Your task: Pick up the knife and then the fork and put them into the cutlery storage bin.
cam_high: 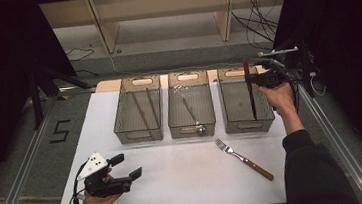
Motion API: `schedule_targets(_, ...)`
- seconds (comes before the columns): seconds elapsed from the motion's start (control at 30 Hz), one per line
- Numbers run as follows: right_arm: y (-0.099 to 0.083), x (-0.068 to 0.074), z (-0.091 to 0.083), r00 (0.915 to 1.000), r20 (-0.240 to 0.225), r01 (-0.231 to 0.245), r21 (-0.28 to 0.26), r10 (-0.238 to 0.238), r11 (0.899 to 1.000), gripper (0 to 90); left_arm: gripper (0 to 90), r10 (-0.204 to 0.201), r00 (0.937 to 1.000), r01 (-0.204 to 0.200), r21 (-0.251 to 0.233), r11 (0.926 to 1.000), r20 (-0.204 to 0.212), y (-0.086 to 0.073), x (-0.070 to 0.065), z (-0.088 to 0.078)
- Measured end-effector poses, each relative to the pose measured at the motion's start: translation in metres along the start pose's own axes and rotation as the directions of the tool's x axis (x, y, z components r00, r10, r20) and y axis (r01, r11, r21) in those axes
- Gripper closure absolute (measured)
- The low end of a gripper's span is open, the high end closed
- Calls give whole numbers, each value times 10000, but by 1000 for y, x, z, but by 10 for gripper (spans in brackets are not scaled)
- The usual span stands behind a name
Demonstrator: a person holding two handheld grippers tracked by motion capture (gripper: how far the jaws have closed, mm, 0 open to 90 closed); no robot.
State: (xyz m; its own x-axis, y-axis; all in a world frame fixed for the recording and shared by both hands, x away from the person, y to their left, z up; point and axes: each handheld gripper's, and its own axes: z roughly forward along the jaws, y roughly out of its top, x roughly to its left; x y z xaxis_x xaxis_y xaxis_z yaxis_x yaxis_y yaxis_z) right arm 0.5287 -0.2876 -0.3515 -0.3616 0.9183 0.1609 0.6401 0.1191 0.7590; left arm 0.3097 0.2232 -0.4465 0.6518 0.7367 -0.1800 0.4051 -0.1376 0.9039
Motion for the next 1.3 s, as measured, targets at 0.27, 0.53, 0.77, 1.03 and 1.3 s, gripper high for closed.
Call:
schedule_targets(0.27, -9, -7, 7, 9997, 256, -66, 329, 58, 9994, 767, 155, 24, 10000, -24, 51, 10000, 37, 0, 0, 0)
schedule_targets(0.53, -13, -7, 15, 9975, 668, 197, 727, -246, 9972, 765, 155, 28, 10000, -28, 53, 10000, 34, 0, 0, 1)
schedule_targets(0.77, -18, -9, 20, 9935, 1125, 57, 1089, -180, 9940, 747, 155, -10, 10000, 10, 15, 10000, 21, 0, 0, 0)
schedule_targets(1.03, -17, -6, 15, 9937, 1118, -31, 912, -71, 9958, 583, 155, 34, 10000, -34, 36, 10000, 17, 0, 0, 0)
schedule_targets(1.3, -18, 20, -4, 9950, -217, 991, 1015, -974, 9899, 382, 155, 35, 10000, -35, 33, 10000, 14, 0, 0, 0)
